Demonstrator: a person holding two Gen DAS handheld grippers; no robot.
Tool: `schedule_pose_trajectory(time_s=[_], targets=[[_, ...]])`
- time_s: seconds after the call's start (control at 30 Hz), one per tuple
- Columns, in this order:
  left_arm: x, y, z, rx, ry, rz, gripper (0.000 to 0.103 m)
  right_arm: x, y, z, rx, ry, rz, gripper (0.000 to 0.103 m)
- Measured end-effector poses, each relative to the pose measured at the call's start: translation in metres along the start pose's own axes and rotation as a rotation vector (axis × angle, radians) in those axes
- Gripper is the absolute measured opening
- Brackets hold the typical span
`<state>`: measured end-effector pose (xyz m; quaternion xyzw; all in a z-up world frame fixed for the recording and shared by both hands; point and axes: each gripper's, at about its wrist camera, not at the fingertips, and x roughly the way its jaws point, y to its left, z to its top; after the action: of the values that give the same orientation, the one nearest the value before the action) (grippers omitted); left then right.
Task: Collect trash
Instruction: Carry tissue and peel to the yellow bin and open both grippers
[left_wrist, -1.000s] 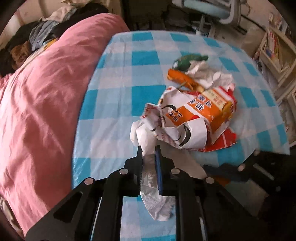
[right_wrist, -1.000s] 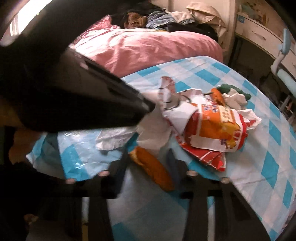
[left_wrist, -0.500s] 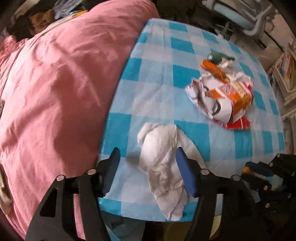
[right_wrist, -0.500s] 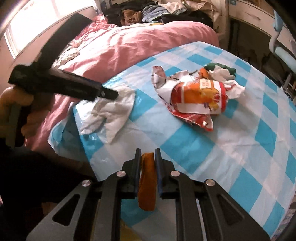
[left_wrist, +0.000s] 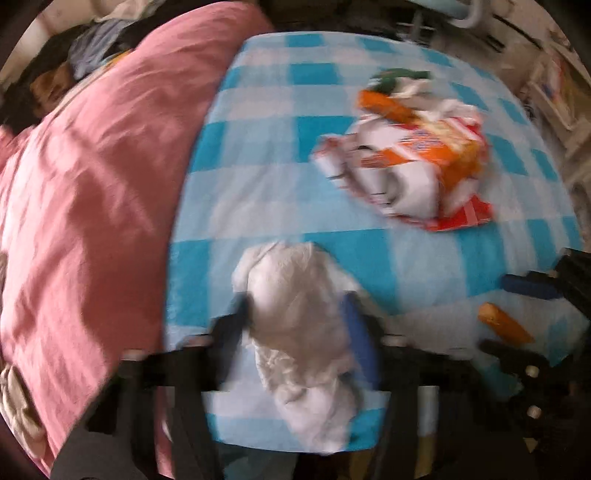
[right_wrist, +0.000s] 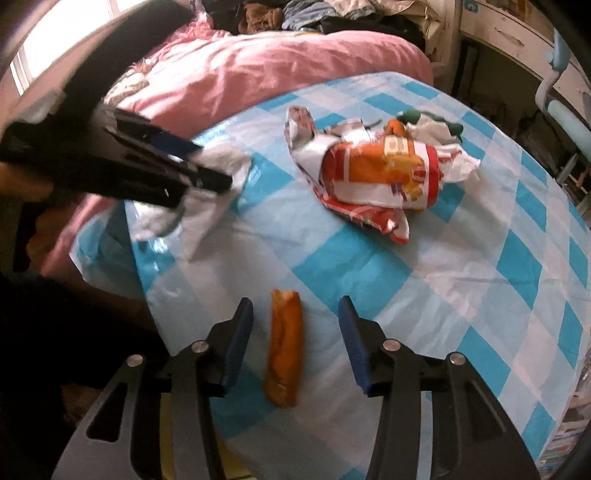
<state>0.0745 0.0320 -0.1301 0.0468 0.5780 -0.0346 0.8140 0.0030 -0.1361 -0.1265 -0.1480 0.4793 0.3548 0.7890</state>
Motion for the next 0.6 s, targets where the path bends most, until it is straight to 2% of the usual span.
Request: schedule_pose_trajectory(time_s=[0.03,0.07,0.1,0.2,0.33,0.4,0.6], targets=[[-0.001,-0.002,0.001,-0.001,-0.001,-0.004,0.014,-0.001,-0.001,-0.001,0.001,0.001,0.003,0.033],[-0.004,-0.003,0.001,0.001,-0.015,0.005,0.013,-0.001,-0.001,-0.001,0.0,0.001,0.005,0.021],[-0.009,-0.004,0.002,-0.001,-0.037,0.001,0.013,-0.003,-0.001,-0.002,-0.005,0.002,0.004,0.016],[-0.032,0.0,0.005,-0.053,-0.121,-0.096,0.012,-0.008,-0.001,-0.004,0.001,-0.022,0.014,0.015],[-0.052,0.003,0.008,-0.086,-0.211,-0.185,0.012,-0.018,-0.004,-0.001,0.043,-0.072,0.043,0.015],[-0.053,0.004,0.01,-0.102,-0.216,-0.209,0.012,-0.022,-0.008,0.0,0.073,-0.099,0.06,0.015],[-0.046,0.003,0.009,-0.101,-0.181,-0.191,0.012,-0.028,-0.013,0.003,0.13,-0.143,0.105,0.015]])
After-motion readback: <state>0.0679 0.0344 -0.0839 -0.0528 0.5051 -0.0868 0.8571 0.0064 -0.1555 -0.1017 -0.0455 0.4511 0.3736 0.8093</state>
